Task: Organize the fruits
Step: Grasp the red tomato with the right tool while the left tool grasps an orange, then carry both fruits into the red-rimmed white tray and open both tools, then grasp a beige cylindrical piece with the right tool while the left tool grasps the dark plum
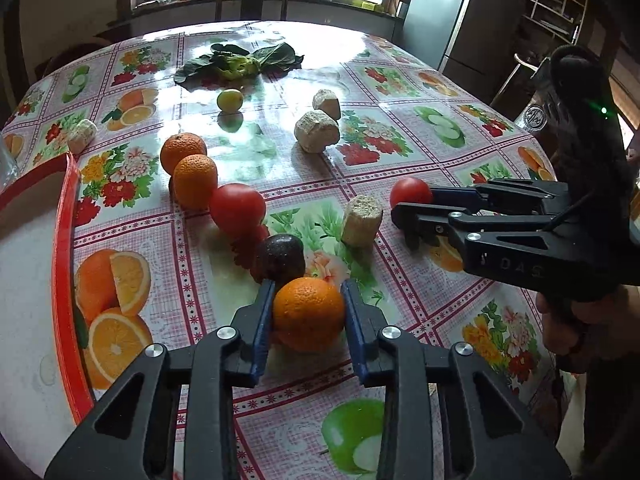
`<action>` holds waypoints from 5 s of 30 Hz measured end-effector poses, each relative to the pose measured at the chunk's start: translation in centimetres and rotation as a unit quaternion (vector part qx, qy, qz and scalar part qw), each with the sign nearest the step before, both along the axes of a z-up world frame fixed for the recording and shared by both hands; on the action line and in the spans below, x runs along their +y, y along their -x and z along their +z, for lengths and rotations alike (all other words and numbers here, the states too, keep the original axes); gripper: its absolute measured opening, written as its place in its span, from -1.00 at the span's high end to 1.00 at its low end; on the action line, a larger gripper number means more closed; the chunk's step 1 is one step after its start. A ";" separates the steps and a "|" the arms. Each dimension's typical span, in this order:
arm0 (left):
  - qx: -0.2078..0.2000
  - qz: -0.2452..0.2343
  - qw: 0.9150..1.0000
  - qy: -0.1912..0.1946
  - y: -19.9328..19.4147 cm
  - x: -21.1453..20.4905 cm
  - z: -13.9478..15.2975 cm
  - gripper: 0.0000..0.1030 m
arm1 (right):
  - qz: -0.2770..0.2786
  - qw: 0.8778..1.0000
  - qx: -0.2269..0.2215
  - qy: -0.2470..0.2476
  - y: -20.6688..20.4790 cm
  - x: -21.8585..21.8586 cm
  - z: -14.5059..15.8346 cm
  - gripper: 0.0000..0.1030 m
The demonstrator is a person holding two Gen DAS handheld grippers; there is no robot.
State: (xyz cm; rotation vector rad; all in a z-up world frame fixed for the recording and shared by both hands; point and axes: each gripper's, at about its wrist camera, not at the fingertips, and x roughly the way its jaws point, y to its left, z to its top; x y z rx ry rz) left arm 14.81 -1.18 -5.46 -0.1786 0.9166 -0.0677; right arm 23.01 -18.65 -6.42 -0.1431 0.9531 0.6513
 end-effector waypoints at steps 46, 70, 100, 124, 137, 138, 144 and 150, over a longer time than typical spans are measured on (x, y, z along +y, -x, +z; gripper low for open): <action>-0.048 0.161 0.985 -0.027 18.3 13.0 4.0 0.42 | 0.159 0.986 -0.021 -0.031 14.9 14.1 6.2 0.36; -0.023 0.218 0.976 -0.014 20.5 18.5 1.8 0.42 | 0.228 0.973 0.030 -0.017 16.8 22.7 2.5 0.36; -0.026 0.230 0.971 -0.064 19.5 15.9 3.8 -0.23 | 0.162 0.985 0.004 -0.065 16.5 14.2 5.3 0.00; -0.042 0.178 0.979 -0.085 16.9 9.7 5.7 -0.23 | 0.052 0.996 0.007 -0.077 14.6 3.7 4.3 -0.01; -0.034 0.159 0.982 -0.092 15.7 7.9 5.4 -0.31 | 0.037 0.996 0.017 -0.077 14.0 2.0 3.0 -0.02; -0.033 0.158 0.983 -0.091 15.5 7.8 5.4 -0.31 | 0.035 0.996 0.018 -0.077 13.9 1.9 2.8 -0.02; -0.025 0.140 0.987 -0.072 13.7 6.7 4.6 -0.31 | 0.025 0.997 0.026 -0.068 13.2 1.3 1.6 -0.01; -0.014 0.107 0.993 -0.046 10.3 4.7 3.6 -0.31 | 0.014 0.998 0.033 -0.059 12.0 1.3 0.3 0.01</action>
